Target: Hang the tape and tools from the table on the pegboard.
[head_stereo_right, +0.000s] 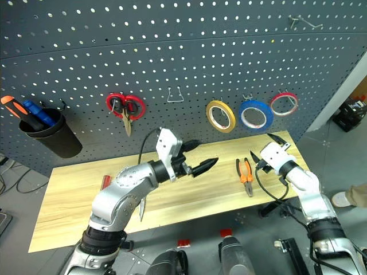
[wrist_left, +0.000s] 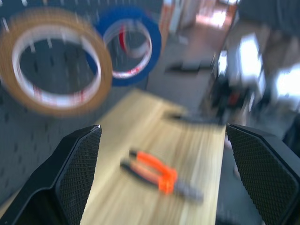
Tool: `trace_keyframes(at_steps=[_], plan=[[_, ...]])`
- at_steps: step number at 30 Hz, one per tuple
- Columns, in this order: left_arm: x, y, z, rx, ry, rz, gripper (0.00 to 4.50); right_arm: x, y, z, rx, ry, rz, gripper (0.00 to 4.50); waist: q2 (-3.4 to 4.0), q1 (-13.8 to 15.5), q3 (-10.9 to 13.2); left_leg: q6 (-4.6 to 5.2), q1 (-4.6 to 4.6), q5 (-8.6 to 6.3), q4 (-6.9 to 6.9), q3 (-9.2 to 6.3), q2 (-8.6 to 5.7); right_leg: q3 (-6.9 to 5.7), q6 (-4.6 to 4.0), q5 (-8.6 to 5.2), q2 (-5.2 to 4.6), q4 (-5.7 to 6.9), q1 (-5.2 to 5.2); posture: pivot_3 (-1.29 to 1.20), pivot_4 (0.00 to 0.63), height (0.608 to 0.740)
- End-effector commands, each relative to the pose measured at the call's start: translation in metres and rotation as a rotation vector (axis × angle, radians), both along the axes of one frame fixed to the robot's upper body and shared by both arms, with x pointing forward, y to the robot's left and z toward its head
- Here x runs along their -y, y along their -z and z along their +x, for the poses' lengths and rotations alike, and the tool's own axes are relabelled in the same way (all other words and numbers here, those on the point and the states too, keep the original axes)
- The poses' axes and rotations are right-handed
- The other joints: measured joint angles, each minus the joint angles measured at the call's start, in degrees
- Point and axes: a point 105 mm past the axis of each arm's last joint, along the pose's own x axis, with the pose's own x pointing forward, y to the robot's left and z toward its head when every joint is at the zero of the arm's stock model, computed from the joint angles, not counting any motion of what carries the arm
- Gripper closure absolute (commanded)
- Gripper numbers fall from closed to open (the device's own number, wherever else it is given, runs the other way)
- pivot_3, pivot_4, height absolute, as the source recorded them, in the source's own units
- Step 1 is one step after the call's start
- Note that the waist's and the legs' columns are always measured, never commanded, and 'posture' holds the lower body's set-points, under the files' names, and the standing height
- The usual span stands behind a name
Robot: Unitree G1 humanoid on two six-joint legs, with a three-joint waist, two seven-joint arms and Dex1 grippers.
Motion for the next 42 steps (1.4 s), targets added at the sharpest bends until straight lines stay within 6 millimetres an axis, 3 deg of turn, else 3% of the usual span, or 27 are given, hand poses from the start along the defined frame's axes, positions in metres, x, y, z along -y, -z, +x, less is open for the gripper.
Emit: trace_keyframes(at_steps=[1, 6, 12, 22, 31, 41, 42], plan=[[-0.01, 0.014, -0.011, 0.028, 0.055, 0.072, 0.0, -0.007, -0.002, -0.005, -0.188, 0.102, 0.133, 0.01, 0.06, -0.1, 0.2, 0.14, 0.02, -0.08, 0.0, -0.01, 0.03, 0.03, 0.0, 0.0, -0.01, -0.01, 0.0, -0.25, 0.271, 0.74], [-0.031, 0.046, -0.018, -0.028, 0.056, 0.146, 0.0, -0.03, 0.017, 0.005, -0.498, 0.307, 0.334, 0.01, 0.17, 0.2, 1.3, 0.33, 0.09, -0.19, 0.06, -0.05, -0.01, 0.04, -0.03, -0.01, -0.13, -0.06, 0.0, -0.25, 0.322, 0.74], [-0.037, 0.064, -0.028, -0.045, 0.086, 0.217, 0.0, -0.039, 0.022, 0.022, -0.631, 0.428, 0.411, 0.01, 0.31, 1.6, 3.6, 0.45, -0.01, -0.26, 0.06, -0.12, -0.1, -0.1, -0.1, -0.03, -0.27, -0.03, -0.1, -0.22, 0.372, 0.74], [-0.035, 0.061, -0.031, -0.045, 0.071, 0.195, 0.0, -0.03, 0.02, 0.048, -0.64, 0.514, 0.355, 0.01, 0.23, 2.5, 6.0, 0.47, -0.02, -0.25, 0.1, -0.03, -0.14, -0.18, -0.1, -0.02, -0.43, 0.04, -0.16, -0.2, 0.396, 0.74], [-0.031, 0.05, -0.028, -0.031, 0.05, 0.156, 0.0, -0.036, 0.032, 0.049, -0.689, 0.53, 0.369, 0.01, 0.16, 2.6, 6.4, 0.47, -0.03, -0.25, 0.09, 0.02, -0.12, -0.17, -0.09, -0.02, -0.43, 0.04, -0.19, -0.17, 0.404, 0.74], [-0.028, 0.046, -0.03, -0.025, 0.071, 0.151, 0.0, -0.026, 0.043, 0.058, -0.703, 0.573, 0.37, 0.01, 0.08, 2.7, 7.4, 0.47, -0.03, -0.25, 0.08, 0.01, -0.12, -0.18, -0.09, -0.02, -0.43, 0.03, -0.19, -0.16, 0.41, 0.74], [-0.027, 0.045, -0.03, -0.023, 0.079, 0.154, 0.0, -0.025, 0.043, 0.059, -0.698, 0.574, 0.373, 0.2, 0.08, 2.7, 7.5, 0.47, -0.03, -0.25, 0.08, 0.01, -0.12, -0.19, -0.09, -0.02, -0.43, 0.04, -0.19, -0.16, 0.41, 0.74]])
